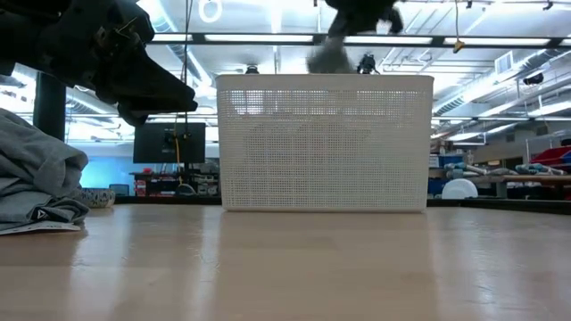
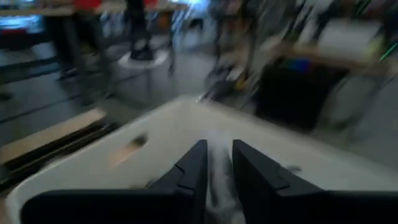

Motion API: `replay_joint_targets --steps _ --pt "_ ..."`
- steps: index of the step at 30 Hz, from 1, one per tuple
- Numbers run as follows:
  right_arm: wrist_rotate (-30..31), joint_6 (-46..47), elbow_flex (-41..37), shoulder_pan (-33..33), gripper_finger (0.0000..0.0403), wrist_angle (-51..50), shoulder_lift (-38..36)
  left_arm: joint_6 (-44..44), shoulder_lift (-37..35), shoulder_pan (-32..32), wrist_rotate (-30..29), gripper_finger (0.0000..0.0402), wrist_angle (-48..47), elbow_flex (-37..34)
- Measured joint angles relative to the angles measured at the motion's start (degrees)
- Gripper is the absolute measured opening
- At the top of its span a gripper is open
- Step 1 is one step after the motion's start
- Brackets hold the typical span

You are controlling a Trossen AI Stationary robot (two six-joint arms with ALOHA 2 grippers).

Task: Sort clothes
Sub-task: Put the gray sock into the white laundry bin, then put the gray shirt into the white laundry bin

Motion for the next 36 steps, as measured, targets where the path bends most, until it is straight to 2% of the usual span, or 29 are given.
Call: replay_joint_targets --steps 2,5,10,13,17,20,23,26,30,33,36 --pt "-7.29 6.61 -0.04 -2.63 0.0092 -5.01 0.00 -0.02 -0.01 0.00 0.00 0.0147 -0.22 0.00" --pt "-15.17 10.66 -0.07 -4.91 0.0122 -9.27 -0.19 -0.15 0.01 0.00 0.00 0.0147 -0.77 0.00" --pt "-21.53 9.02 -0.07 -3.68 0.0157 -8.76 -3.41 -0.17 0.00 0.00 0.00 0.0147 -0.76 0.00" --pt "-22.12 7.48 -0.07 -0.31 0.0163 -10.26 -6.77 -0.23 0.00 -0.12 -0.01 0.0147 -0.75 0.00" --pt "-19.96 7.13 -0.03 6.41 0.0159 -15.61 -11.13 -1.48 0.01 -0.15 0.00 0.0147 -0.75 0.00" --pt "-15.31 9.68 -0.39 13.29 0.0153 -21.68 -12.79 -1.91 -0.01 -0.15 0.00 0.0147 -0.70 0.00" --pt "-9.66 15.11 -1.92 20.73 0.0148 -28.75 -12.98 -2.77 0.00 -0.15 0.00 0.0147 -1.42 0.31" --pt "-7.34 21.80 -5.79 27.42 0.0144 -31.47 -12.38 -2.86 0.01 -0.13 0.21 0.0147 -4.21 2.45" --pt "-3.17 31.04 -14.29 34.35 0.0142 -27.51 -10.27 -2.84 0.01 -0.13 0.54 0.0147 -18.41 9.81" --pt "0.86 38.22 -22.10 37.33 0.0142 -19.26 -7.67 -3.91 0.02 -0.13 2.03 0.0147 -36.37 18.60" --pt "3.50 42.28 -29.51 38.61 0.0141 -5.88 -4.07 -7.06 0.03 -0.13 4.66 0.0147 -55.81 28.13"
